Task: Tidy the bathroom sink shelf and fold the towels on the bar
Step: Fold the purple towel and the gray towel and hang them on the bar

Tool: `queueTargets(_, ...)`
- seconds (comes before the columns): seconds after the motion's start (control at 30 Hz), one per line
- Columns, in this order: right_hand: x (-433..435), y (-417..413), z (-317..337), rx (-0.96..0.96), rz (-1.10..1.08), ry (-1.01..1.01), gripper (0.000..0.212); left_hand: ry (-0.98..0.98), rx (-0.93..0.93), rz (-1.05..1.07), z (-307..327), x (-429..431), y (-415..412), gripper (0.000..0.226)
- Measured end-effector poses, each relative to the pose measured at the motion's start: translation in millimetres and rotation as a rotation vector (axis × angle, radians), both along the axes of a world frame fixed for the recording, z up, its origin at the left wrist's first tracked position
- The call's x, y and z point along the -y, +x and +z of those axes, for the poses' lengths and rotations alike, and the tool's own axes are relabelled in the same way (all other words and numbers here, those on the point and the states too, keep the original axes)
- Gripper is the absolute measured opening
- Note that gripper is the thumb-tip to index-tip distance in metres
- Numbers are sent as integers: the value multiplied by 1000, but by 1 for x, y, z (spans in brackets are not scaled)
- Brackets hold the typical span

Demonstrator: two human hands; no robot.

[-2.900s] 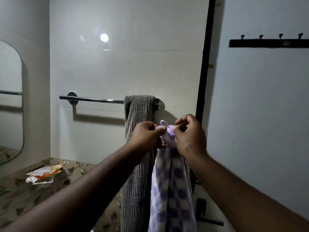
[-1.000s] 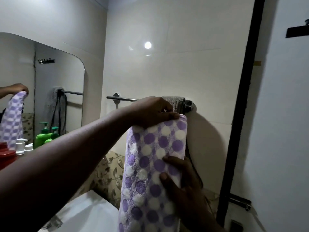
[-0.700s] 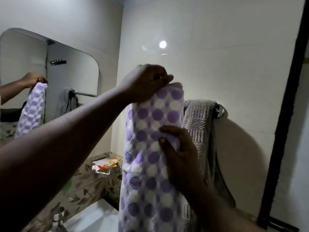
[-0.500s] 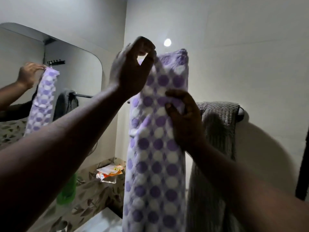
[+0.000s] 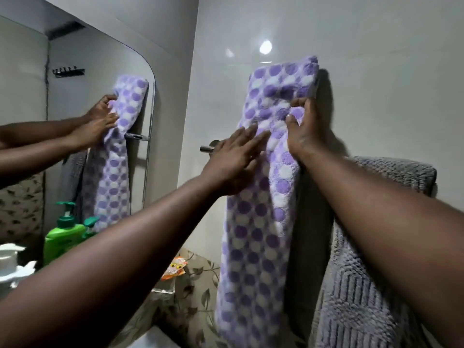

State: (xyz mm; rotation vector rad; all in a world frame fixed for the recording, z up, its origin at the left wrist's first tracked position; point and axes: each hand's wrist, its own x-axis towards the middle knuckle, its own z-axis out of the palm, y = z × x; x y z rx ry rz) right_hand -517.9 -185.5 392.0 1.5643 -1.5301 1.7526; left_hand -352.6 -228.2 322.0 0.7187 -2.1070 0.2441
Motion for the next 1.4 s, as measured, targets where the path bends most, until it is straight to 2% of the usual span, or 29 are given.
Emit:
queueTargets(0.13, 2, 2, 1, -161, -347, 113, 24, -38, -12, 82, -2, 20, -21, 55)
queueTargets(0.23, 2, 6, 1, -485, -720, 71, 24, 10, -39, 41, 3, 26, -22, 59)
queueTargets(0.3, 4, 9, 5, -755, -688, 5, 32, 60, -65, -24, 11, 28, -20, 59)
queueTargets(0.33, 4, 8, 6, -865, -589, 58, 32, 76, -76, -45, 14, 28, -20, 58)
queueTargets(0.4, 4, 6, 6, -1022, -460, 299, 32, 83, -93, -60, 17, 28, -20, 56)
queueTargets(0.47, 3, 8, 11, -971, -426, 474, 43, 87, -113, -62, 16, 29, -20, 49)
queueTargets(0.57, 4, 21, 21, -814, -330, 709, 74, 127, -155, -68, 13, 31, -17, 32)
queueTargets(0.63, 7, 26, 23, -743, -187, 906, 89, 133, -168, -74, 14, 31, -18, 29)
queueTargets(0.7, 9, 26, 24, -588, 47, 1055, 87, 133, -182, -79, 13, 31, -20, 35)
queueTargets(0.77, 12, 19, 25, -429, 177, 1149, 75, 135, -200, -77, 11, 31, -22, 43)
queueTargets(0.87, 15, 15, 28, -416, 137, 1182, 58, 133, -244, -76, 3, 31, -24, 47)
queueTargets(0.97, 20, 14, 29, -374, 121, 1257, 80, 122, -362, -112, -16, 32, -28, 41)
queueTargets(1.0, 20, 15, 29, -370, 131, 1297, 79, 144, -444, -124, -26, 31, -31, 43)
queueTargets(1.13, 19, 13, 28, -314, 161, 1393, 74, 388, -840, -251, -58, 23, -40, 76)
queueTargets(1.2, 19, 11, 29, -305, 228, 1391, 65, 562, -975, -374, -60, 23, -40, 81)
queueTargets(1.3, 18, 8, 27, -307, 347, 1418, 55, 757, -1025, -528, -53, 29, -31, 79)
queueTargets(1.4, 19, 6, 25, -274, 322, 1420, 61, 838, -974, -659, -57, 37, -21, 76)
